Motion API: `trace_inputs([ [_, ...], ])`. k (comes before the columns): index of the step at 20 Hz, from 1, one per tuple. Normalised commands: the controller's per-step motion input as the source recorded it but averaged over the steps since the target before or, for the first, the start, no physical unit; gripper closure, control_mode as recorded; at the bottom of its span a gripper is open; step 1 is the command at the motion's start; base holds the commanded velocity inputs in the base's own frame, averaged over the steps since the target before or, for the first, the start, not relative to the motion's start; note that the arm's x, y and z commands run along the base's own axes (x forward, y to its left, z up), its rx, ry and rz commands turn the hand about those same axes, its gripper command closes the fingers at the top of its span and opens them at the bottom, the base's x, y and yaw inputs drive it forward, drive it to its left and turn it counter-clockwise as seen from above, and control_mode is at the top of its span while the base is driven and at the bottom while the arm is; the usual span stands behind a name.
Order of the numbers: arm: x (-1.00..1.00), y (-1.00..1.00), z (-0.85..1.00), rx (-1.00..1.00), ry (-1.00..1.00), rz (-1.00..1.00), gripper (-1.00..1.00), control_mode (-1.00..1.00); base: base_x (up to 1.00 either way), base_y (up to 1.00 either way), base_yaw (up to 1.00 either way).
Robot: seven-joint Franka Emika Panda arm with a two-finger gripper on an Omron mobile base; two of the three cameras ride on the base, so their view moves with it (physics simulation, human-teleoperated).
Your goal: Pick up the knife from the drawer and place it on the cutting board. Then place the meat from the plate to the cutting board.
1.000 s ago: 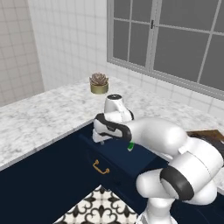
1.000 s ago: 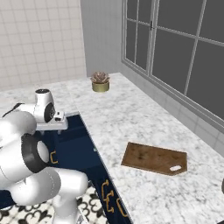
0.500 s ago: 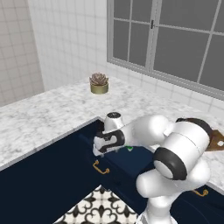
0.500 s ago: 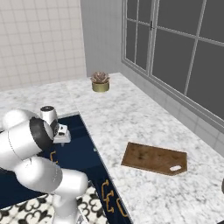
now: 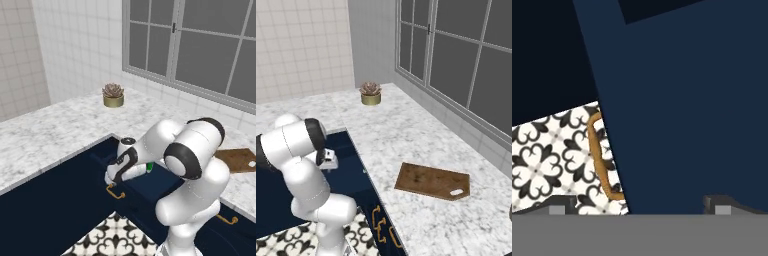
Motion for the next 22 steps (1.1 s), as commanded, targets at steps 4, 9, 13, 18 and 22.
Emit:
trace_inputs([
  [4, 0.07, 0.09, -0.19, 0.0, 0.01, 0.0, -1.0, -1.0, 0.0, 0.0, 0.0],
  [9, -0.04, 0.47, -0.13, 0.0, 0.01, 0.0, -1.0, -1.0, 0.0, 0.0, 0.0],
  [13, -0.21, 0.87, -0.09, 0.0, 0.01, 0.0, -1.0, -1.0, 0.0, 0.0, 0.0],
  [18, -0.32, 1.0, 0.0, 0.0, 0.0, 0.0, -1.0, -1.0, 0.0, 0.0, 0.0],
  [22, -0.34, 1.0, 0.02, 0.0, -0.01, -0.03, -1.0, -1.0, 0.0, 0.0, 0.0],
])
